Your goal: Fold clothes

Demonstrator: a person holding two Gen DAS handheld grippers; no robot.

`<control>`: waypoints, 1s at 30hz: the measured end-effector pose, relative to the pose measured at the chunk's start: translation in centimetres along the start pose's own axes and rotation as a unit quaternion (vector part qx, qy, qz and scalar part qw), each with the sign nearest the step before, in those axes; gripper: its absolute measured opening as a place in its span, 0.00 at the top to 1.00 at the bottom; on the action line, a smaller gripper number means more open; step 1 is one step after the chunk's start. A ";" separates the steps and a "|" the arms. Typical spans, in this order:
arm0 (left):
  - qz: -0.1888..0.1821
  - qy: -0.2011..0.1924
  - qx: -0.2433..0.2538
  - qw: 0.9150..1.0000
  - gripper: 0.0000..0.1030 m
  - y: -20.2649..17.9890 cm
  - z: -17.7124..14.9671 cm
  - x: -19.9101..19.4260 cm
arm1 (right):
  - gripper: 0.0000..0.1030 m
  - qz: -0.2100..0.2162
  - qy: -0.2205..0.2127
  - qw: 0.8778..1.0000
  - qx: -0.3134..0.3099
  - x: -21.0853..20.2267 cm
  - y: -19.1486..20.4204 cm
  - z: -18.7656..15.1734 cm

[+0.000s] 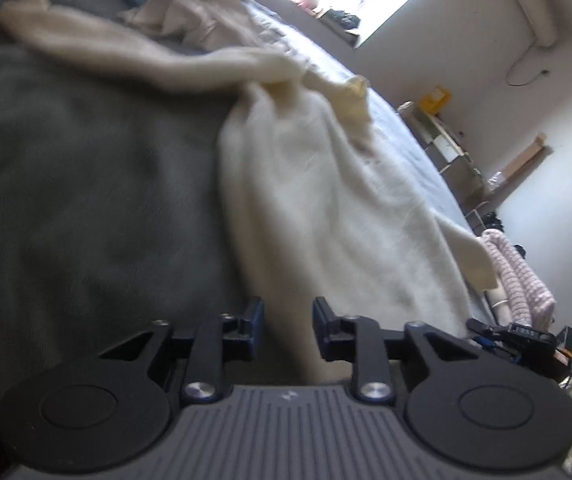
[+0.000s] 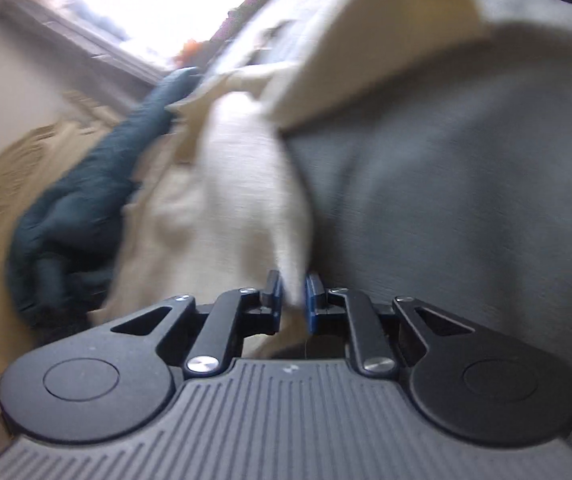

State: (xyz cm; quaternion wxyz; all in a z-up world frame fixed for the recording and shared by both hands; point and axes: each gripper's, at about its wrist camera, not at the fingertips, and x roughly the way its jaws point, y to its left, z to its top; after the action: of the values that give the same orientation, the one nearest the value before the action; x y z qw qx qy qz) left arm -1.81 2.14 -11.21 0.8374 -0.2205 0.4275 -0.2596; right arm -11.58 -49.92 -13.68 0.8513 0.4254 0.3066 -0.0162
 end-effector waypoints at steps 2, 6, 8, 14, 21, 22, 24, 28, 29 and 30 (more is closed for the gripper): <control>0.000 -0.016 -0.007 1.000 0.48 0.5 -0.2 -0.5 | 0.88 -0.008 -0.024 1.000 -0.007 -1.4 0.1 -0.3; -0.007 -0.052 -0.021 0.998 0.41 1.8 0.7 -1.0 | 0.87 -0.018 -0.074 0.991 -0.108 -4.2 3.8 -0.9; -0.016 -0.064 -0.034 0.997 0.38 2.3 2.2 -0.6 | 0.86 0.000 -0.074 0.982 -0.174 -4.3 7.0 -2.0; 0.017 -0.061 -0.017 0.998 0.35 3.2 8.6 4.0 | 0.74 0.081 -0.021 0.930 -0.357 -0.4 16.2 -7.9; 0.009 -0.008 -0.007 1.000 0.37 4.6 15.1 10.4 | 0.66 0.133 0.056 0.835 -0.531 4.9 21.6 -17.5; 0.004 -0.004 -0.013 1.000 0.37 4.8 15.9 11.1 | 0.65 0.135 0.060 0.825 -0.546 5.5 22.1 -18.3; -0.005 0.000 -0.024 1.000 0.37 5.2 17.6 12.4 | 0.59 0.136 0.065 0.812 -0.564 6.5 22.9 -19.2; -0.027 0.003 -0.069 0.997 0.36 6.7 21.0 15.0 | 0.57 0.139 0.065 0.809 -0.568 7.8 23.7 -19.1; -0.024 -0.007 -0.083 0.996 0.36 7.1 21.9 15.2 | 0.56 0.138 0.064 0.814 -0.561 8.0 23.7 -18.7; -0.015 -0.021 -0.096 0.995 0.36 7.6 22.9 15.2 | 0.56 0.135 0.064 0.820 -0.553 8.1 23.6 -18.4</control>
State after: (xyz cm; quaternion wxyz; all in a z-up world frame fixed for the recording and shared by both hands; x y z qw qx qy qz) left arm 26.65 1.87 -12.58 0.8172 -0.3112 0.4296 -0.2254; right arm -7.54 -19.50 -9.48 0.9158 -0.0797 0.2570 0.2981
